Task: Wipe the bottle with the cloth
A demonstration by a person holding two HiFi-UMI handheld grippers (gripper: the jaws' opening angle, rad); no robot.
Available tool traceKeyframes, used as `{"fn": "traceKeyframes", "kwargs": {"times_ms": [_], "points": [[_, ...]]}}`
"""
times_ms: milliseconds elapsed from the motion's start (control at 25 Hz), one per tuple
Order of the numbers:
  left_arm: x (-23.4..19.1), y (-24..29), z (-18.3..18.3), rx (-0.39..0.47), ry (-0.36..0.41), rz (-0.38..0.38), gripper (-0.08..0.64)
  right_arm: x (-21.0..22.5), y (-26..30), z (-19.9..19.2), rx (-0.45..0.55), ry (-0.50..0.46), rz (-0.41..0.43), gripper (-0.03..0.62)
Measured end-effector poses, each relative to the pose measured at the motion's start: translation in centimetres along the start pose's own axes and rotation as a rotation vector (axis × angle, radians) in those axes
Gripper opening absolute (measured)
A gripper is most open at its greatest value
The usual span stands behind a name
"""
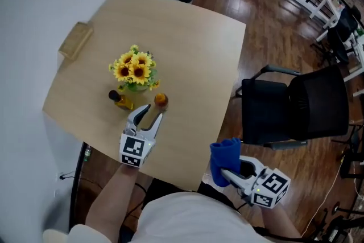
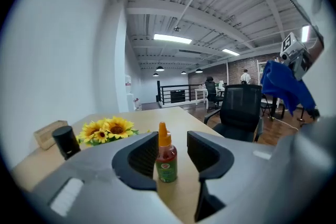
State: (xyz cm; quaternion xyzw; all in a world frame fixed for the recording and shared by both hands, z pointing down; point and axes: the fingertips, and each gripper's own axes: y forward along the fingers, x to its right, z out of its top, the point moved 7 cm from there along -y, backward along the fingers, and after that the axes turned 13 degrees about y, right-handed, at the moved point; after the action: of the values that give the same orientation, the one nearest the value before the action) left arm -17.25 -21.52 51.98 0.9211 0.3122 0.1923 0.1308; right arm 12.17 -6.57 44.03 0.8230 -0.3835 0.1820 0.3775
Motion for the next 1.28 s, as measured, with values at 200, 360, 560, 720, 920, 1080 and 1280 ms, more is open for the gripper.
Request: {"fn": "traceKeyframes", "kwargs": {"times_ms": [200,360,560,720,920,1080,1280], "points": [[5.5,-6.3,1.9,-0.034,-0.078,0.031,0.161,1.5,-0.6,-0.8,-0.032,-0.078,0.131,0.158],[11.9,-11.5,3.7,-0.025,-0.168,0.029,0.153,2.7,-1.5,-1.8,-0.084,-0.127,0.221,0.158],[18.1,-16.6,5.8,-0.032,-0.222,0.01,0.153,1.8,-2.9,-2.8,-0.093,-0.167,0.264,0.158],[20.5,-20.5,7.0,0.045,-0.302,0.001,0.153,-1.0,-4.0,-4.8,-0.083,-0.197,0.28,0.158],[23.3,-26.8,8.0,0.138,-0.284,-0.027,0.153,-5.7,-6.3,-9.1,-0.072,-0.24,0.25,0.158],[25.1,-33.7,5.9,0.163,-0.282,-0.024,0.15,-11.2,-8.2,-14.1,-0.031,-0.248,0.225,0.158],[27.8,-40.8,3.3,0.186,-0.262,-0.06,0.149,-17.8,-11.0,-22.0,-0.028,-0.223,0.181,0.158]]}}
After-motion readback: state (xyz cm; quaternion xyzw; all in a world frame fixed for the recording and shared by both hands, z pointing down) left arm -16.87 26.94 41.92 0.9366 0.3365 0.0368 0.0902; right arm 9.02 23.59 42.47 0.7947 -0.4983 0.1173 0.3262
